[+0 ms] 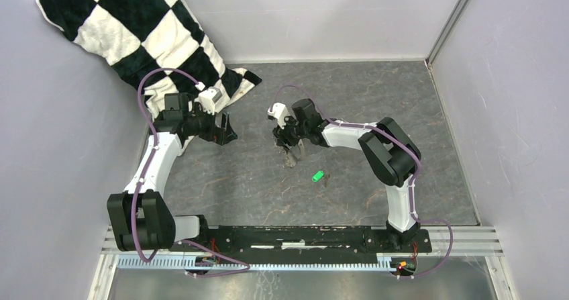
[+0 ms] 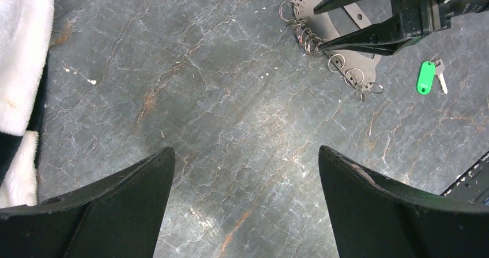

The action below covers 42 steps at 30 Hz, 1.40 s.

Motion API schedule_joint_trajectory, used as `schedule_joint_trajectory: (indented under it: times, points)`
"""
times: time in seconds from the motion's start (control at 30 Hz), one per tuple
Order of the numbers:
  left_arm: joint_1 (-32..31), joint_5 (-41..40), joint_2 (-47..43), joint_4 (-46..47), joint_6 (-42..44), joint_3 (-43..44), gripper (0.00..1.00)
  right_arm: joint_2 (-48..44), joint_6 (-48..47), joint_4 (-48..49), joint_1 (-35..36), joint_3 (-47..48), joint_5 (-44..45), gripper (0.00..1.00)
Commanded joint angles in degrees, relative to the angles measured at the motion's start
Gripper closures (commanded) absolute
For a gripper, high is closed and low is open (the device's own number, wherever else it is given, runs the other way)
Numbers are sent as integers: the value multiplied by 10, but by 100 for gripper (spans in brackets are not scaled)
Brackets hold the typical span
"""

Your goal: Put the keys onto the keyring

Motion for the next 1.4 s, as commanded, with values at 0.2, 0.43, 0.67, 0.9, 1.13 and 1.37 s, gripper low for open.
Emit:
schedule_joint_trajectory:
  times: [0.2, 0.43, 0.67, 0.9, 1.13, 1.37]
  points:
    - [2, 13, -15, -6, 8, 20, 0, -14, -3, 18, 10, -6, 54, 79]
    - [1, 9, -18, -17, 15, 9, 0, -51, 5, 15, 12, -5, 63, 100]
    - [2, 17, -17, -17, 32, 10, 0, -124, 41, 53, 13, -45, 41, 99]
    - [2, 56, -30, -41, 71, 9, 0, -178, 63, 72, 14, -71, -1, 100]
    - [1, 142, -89, -52, 127, -7, 0, -230, 83, 85, 39, -75, -37, 100]
    - [2, 230, -146, -78, 171, 29, 0, -282, 84, 84, 95, -72, -54, 100]
